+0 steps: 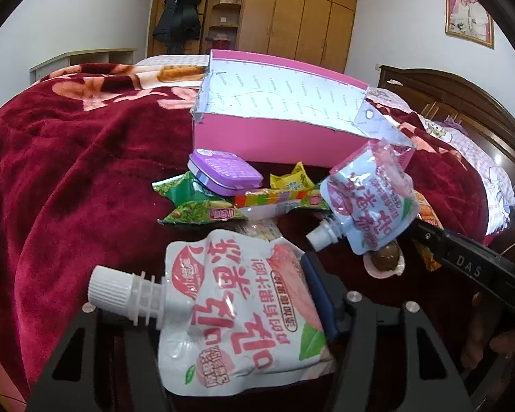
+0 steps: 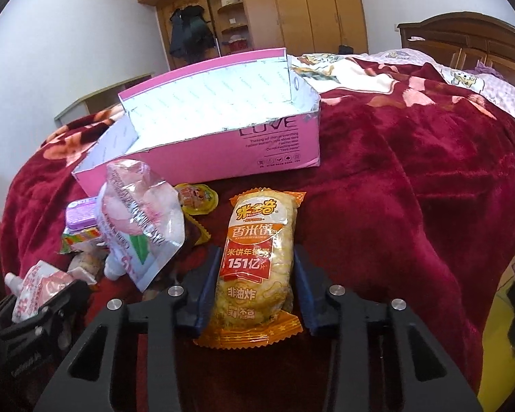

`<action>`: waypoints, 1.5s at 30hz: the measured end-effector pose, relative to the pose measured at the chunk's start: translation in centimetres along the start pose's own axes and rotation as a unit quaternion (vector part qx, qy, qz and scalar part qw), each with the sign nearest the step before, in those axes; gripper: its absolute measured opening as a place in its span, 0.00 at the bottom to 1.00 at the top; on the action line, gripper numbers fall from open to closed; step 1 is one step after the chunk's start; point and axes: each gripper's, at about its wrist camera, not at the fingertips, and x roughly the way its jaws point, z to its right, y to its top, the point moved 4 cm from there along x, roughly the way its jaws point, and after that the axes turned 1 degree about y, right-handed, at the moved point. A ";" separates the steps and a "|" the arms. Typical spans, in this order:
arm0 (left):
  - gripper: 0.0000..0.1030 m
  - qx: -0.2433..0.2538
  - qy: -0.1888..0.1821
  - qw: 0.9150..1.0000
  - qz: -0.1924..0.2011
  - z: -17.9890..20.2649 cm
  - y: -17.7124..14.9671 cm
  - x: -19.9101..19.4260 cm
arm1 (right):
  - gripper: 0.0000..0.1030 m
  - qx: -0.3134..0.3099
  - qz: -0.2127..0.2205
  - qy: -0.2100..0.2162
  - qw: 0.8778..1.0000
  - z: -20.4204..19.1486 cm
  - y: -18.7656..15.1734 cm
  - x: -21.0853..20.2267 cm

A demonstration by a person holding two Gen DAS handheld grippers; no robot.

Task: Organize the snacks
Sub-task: 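Carry the juice pouch with the left tool while the right tool carries the cracker bar into the pink box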

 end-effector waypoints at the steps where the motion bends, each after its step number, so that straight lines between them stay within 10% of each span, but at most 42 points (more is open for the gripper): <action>1: 0.61 0.001 0.000 1.000 0.001 0.0 0.0 -0.1 | 0.40 0.002 0.001 0.002 1.000 0.0 -0.1 -0.2; 21: 0.60 0.018 -0.027 0.998 0.050 1.1 3.7 -4.4 | 0.39 -0.015 0.040 0.043 0.998 -1.7 1.4 -4.9; 45: 0.61 0.044 -0.036 0.997 0.056 2.7 16.0 3.4 | 0.39 -0.026 0.038 0.062 0.997 -0.8 11.5 0.5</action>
